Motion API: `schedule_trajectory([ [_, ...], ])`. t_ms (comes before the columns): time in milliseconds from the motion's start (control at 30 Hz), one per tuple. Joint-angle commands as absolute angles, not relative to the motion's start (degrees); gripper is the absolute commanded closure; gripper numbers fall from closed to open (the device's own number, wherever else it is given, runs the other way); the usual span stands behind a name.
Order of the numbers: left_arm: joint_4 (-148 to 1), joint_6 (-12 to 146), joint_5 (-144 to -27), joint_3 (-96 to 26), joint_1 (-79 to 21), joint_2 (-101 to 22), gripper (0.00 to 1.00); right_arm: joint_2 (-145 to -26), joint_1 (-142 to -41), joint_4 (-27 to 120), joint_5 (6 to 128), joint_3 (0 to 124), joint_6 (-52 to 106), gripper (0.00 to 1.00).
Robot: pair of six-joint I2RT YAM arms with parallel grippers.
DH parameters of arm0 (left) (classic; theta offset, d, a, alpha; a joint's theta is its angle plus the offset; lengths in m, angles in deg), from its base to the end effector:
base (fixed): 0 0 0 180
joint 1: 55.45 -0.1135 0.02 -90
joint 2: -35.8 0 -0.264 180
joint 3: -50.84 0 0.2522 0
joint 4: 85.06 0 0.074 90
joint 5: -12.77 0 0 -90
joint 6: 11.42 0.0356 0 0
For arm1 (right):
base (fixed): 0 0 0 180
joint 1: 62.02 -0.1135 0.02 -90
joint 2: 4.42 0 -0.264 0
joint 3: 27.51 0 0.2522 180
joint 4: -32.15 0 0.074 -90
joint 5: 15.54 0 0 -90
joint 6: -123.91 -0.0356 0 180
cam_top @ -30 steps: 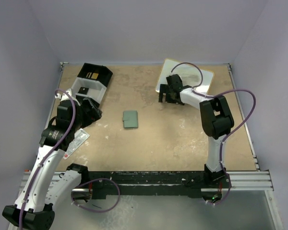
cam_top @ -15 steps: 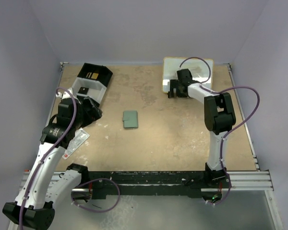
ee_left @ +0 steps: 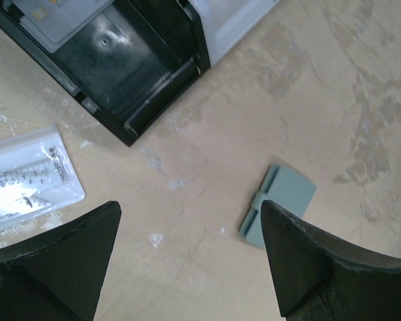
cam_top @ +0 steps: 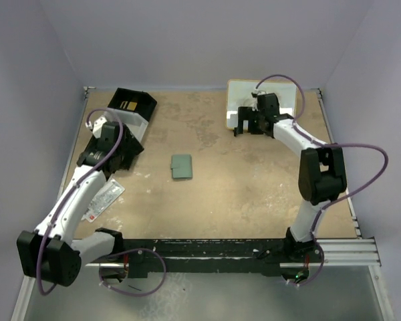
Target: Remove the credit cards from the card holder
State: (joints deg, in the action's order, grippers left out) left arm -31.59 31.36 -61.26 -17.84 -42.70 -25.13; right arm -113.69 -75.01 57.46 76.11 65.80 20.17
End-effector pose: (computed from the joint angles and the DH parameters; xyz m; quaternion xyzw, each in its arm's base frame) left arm 0.2140 -0.0384 0.3008 -0.3218 0.8606 -0.0751 0.3876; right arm 0.4211 0.0961 0.2211 0.0119 0.9108 0.0826 0.4044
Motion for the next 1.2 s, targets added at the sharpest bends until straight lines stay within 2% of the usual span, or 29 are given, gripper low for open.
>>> schedule_trajectory([
  [0,-38.37,23.33,-50.27,-23.61,-43.06,-31.42,0.18,-104.70,-75.11,56.45,68.97,62.00,19.23,0.00],
  [167,-41.74,20.26,-45.57,-26.30,-43.96,-37.87,0.20,-97.73,-75.11,56.05,63.45,55.53,17.49,0.00],
  [267,-42.73,16.56,-45.24,-26.48,-46.11,-41.00,0.30,-93.59,-75.12,56.58,61.61,52.63,16.08,0.00],
  [333,-43.45,15.32,-47.57,-26.83,-47.99,-43.00,0.33,-90.14,-75.11,56.53,60.85,50.52,15.19,0.00],
  [700,-42.02,14.88,-42.58,-32.25,-48.76,-51.98,0.34,-80.18,-75.11,56.01,57.89,43.92,10.62,0.00],
  [1167,-43.59,14.87,-44.95,-37.46,-49.36,-64.43,0.35,-77.81,-75.13,55.35,55.49,40.12,8.23,0.00],
])
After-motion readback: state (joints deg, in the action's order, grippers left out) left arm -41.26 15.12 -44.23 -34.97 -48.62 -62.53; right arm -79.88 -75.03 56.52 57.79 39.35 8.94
